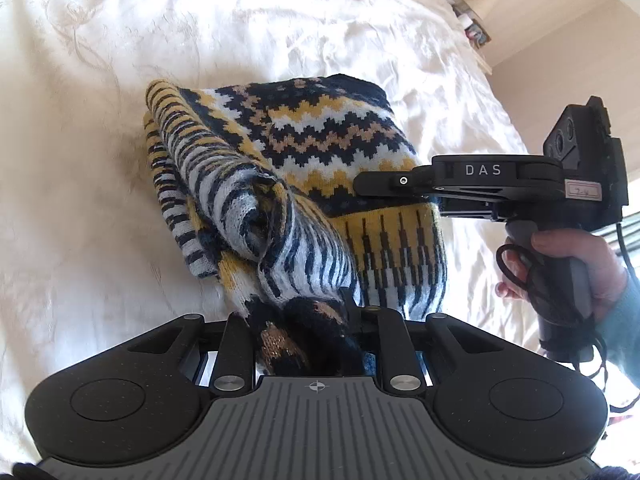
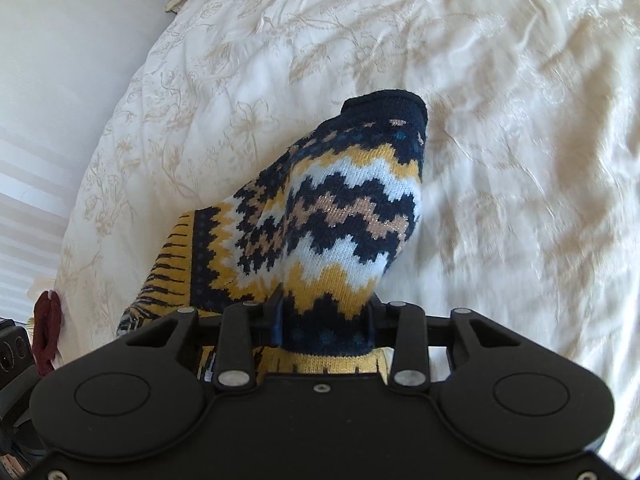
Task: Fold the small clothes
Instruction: 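Grasp the other side edge with the left gripper and fold it over, then lay the folded edge down and open the left gripper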
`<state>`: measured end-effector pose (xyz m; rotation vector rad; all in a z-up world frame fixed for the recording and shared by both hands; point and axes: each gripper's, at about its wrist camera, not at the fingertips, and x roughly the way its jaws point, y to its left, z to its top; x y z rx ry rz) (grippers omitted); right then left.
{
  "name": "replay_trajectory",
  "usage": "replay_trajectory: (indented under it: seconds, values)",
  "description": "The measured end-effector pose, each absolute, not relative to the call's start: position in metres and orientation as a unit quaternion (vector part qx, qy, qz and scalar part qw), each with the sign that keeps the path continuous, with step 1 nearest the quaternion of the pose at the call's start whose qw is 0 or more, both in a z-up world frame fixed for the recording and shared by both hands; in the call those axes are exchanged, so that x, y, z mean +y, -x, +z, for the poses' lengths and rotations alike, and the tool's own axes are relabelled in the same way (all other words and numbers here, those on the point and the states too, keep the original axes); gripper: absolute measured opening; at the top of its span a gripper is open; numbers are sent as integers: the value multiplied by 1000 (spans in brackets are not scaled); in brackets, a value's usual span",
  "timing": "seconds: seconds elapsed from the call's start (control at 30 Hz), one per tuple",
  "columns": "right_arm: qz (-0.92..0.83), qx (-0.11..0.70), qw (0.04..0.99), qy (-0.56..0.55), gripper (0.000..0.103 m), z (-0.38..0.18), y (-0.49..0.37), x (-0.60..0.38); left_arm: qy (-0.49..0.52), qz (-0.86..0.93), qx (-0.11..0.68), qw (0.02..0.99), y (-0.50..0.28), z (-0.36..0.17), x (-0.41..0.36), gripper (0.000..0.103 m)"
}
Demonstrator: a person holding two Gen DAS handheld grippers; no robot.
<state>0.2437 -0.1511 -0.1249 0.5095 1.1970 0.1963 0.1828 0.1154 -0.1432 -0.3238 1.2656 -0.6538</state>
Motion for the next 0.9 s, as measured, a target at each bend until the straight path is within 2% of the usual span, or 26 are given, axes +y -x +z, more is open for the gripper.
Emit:
replay_trajectory:
  seconds: [0.2,0.3,0.4,0.6,0.67,0.7,0.73,0.9]
  values:
    - [22,567,795,-213,53,-142,-222,-147,75,-260,599,753,-154,-166,113,26]
    - [-14,553,799,-237,63,-149,-220,-154,53,-262,590,762,-148,-164,121,30]
    - [-26,542,808,-231,64,-142,-221,-148,31,-273,579,767,-139,-149,131,29]
    - [-31,492,844,-211,64,-108,-208,-144,-7,-295,502,813,-120,-98,132,29]
    - [-26,475,856,-205,55,-100,-209,-140,-4,-297,479,826,-123,-89,124,29]
    - [-25,470,860,-196,34,-97,-211,-137,-3,-296,473,830,-126,-86,122,29]
    - [-28,469,863,-186,19,-95,-215,-135,-2,-294,465,835,-131,-86,117,29]
    - [-23,473,862,-179,18,-108,-238,-129,-9,-261,472,842,-161,-108,95,29]
